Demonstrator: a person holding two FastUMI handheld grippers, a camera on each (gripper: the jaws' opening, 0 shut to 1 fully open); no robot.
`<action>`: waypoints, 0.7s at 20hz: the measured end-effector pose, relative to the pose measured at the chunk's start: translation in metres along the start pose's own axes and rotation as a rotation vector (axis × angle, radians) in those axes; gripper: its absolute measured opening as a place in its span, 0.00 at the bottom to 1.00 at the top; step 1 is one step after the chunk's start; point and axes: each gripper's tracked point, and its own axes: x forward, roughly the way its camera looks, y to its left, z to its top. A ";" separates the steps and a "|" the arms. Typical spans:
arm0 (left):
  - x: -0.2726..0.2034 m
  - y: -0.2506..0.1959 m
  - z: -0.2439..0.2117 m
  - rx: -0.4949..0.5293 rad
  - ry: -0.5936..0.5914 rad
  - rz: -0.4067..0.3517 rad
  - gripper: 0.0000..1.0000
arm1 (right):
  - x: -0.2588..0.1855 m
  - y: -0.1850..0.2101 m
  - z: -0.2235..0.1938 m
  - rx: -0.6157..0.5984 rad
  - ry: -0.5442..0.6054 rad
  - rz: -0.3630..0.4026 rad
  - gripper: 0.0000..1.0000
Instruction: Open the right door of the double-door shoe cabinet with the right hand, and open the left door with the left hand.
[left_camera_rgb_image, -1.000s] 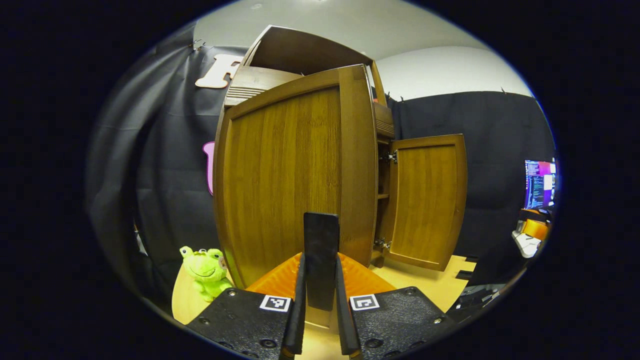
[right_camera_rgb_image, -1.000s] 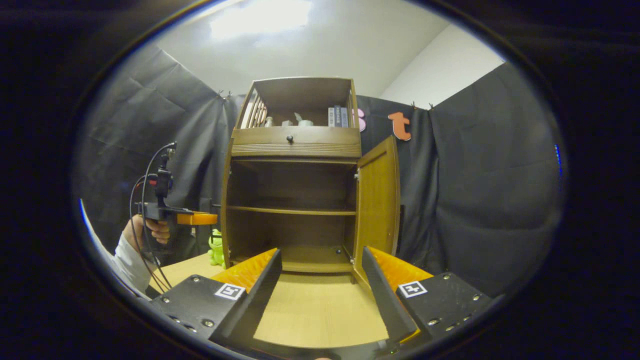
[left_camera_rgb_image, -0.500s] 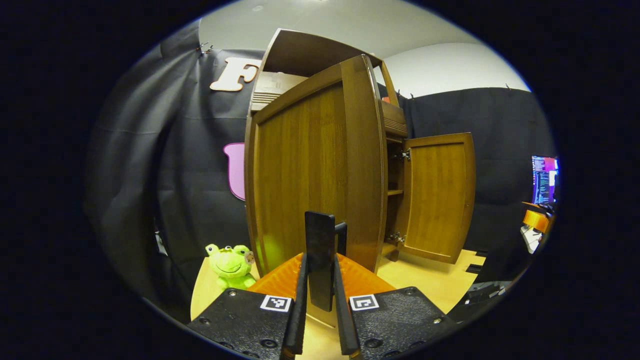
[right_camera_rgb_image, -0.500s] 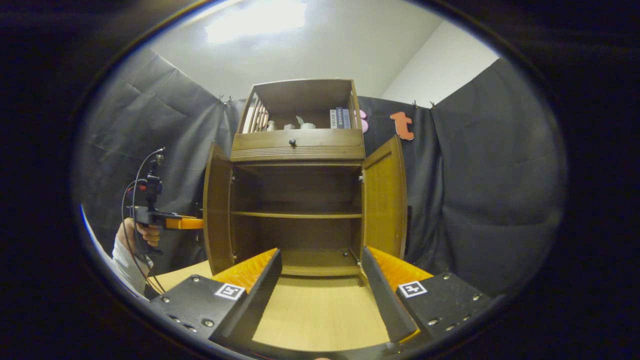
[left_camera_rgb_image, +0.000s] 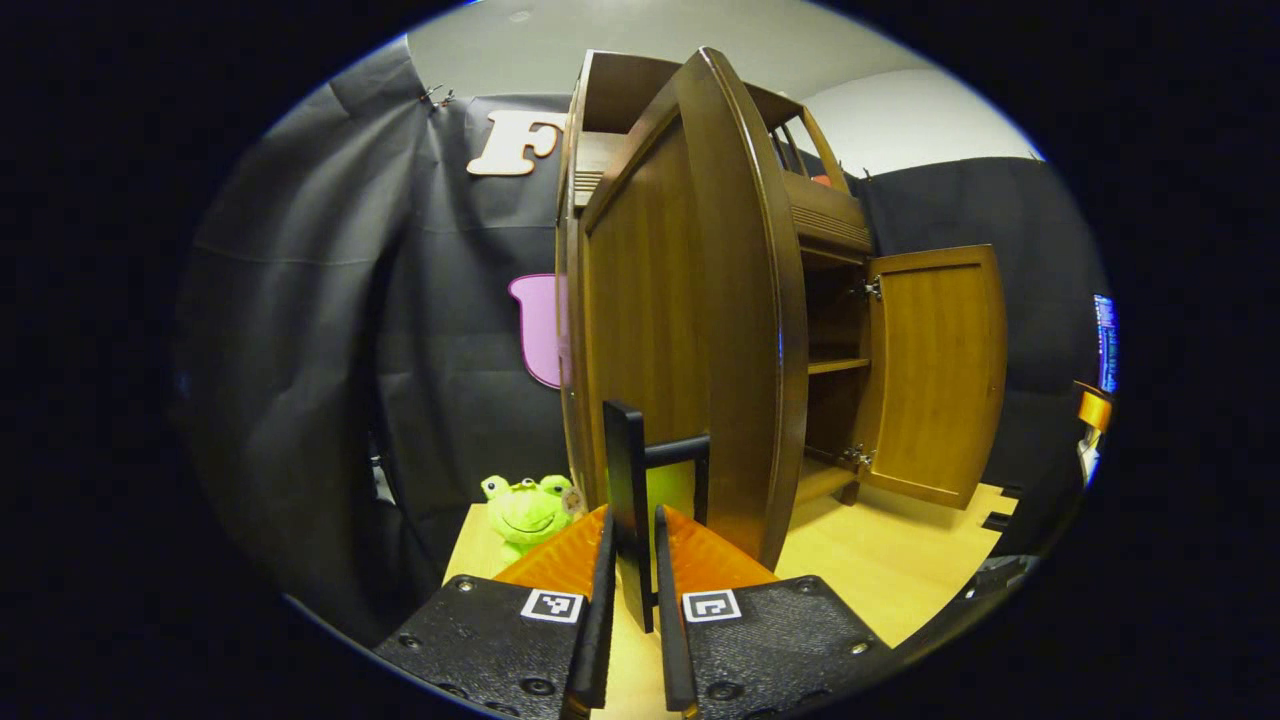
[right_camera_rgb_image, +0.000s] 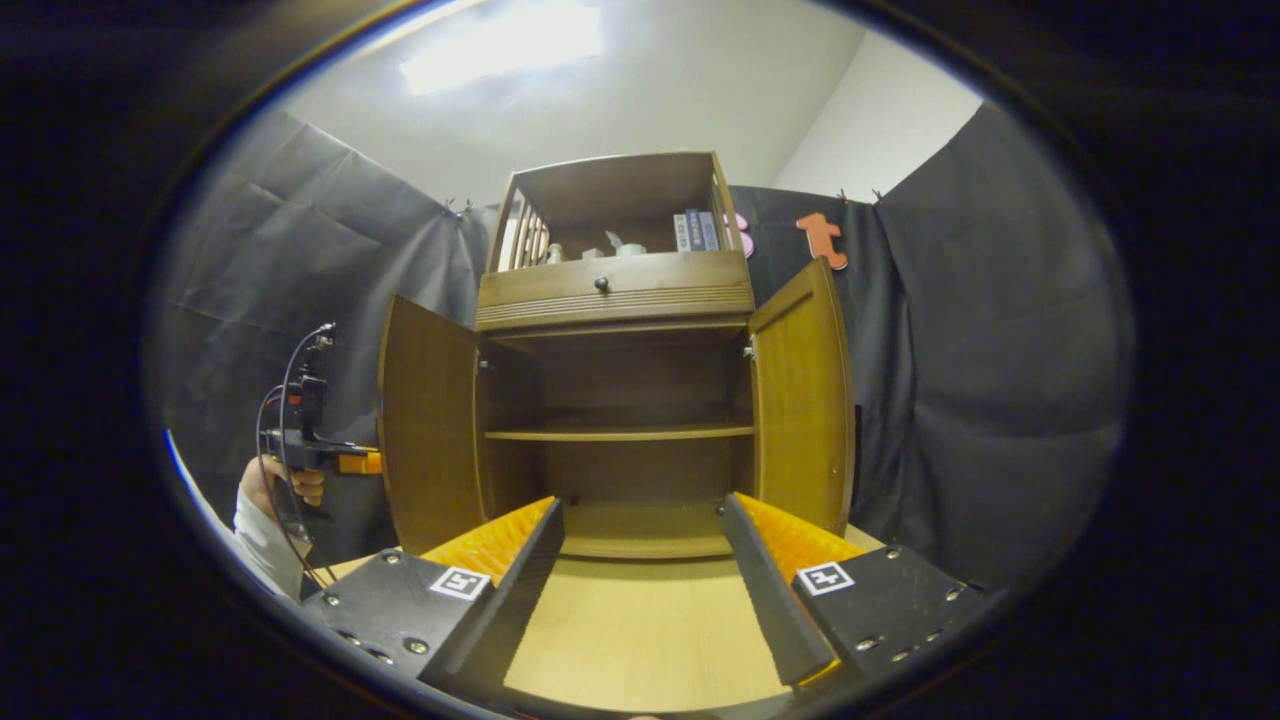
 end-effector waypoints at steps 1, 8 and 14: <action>-0.002 0.004 -0.001 0.000 0.000 0.011 0.22 | 0.003 0.001 -0.002 0.000 0.003 0.003 0.97; -0.016 0.032 0.009 -0.030 -0.020 0.094 0.22 | 0.015 0.015 0.002 -0.024 0.008 0.037 0.94; -0.038 0.043 0.032 -0.016 -0.052 0.189 0.38 | 0.015 0.014 0.000 -0.039 0.010 0.027 0.95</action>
